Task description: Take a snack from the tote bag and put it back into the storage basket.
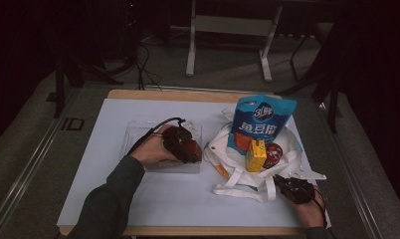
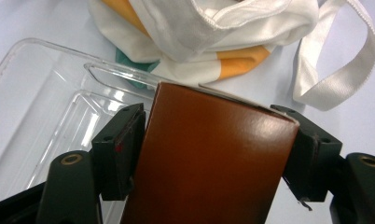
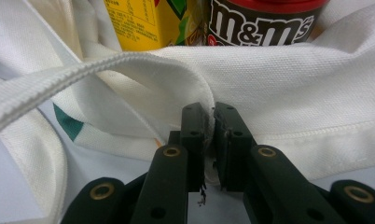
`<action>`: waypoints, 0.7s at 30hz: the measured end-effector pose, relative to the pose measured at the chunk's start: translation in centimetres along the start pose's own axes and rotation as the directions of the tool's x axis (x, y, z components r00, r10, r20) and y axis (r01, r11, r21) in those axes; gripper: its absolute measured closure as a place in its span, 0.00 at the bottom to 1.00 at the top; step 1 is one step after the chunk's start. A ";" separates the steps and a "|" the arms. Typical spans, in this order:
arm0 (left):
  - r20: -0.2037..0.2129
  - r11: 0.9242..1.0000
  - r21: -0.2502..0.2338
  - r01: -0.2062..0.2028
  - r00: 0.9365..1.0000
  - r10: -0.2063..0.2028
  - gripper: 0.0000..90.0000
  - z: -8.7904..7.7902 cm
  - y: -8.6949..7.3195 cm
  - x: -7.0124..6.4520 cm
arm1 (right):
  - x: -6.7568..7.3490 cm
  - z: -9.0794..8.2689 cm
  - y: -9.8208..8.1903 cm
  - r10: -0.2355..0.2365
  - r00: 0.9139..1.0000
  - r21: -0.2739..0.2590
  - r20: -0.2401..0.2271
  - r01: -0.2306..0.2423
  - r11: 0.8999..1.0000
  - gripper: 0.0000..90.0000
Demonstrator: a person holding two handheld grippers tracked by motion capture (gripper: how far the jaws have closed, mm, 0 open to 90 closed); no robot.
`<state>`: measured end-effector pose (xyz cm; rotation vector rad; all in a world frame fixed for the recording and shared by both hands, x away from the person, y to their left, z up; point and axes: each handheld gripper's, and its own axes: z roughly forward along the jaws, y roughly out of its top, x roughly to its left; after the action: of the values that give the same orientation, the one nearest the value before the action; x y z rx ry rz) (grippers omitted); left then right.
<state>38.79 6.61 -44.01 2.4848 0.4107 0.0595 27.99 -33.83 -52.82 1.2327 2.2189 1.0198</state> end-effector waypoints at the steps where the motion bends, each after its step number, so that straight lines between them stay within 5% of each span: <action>1: -0.004 1.000 -0.001 -0.002 1.000 0.002 0.33 0.0 0.0 0.0 | 0.0 0.0 0.0 0.000 1.000 0.000 0.000 0.000 1.000 0.92; 11: -0.022 1.000 0.013 -0.010 1.000 0.010 0.38 -0.4 -0.4 0.0 | 0.0 0.0 0.0 0.002 1.000 -0.002 -0.002 -0.002 1.000 0.91; 21: -0.051 0.998 -0.058 -0.015 0.999 0.012 0.34 -1.1 0.0 -0.4 | 0.0 0.0 0.0 0.001 1.000 -0.001 0.000 -0.001 1.000 0.92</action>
<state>38.22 7.14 -43.09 2.4324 0.4077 0.1379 27.98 -33.83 -52.83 1.2339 2.2180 1.0206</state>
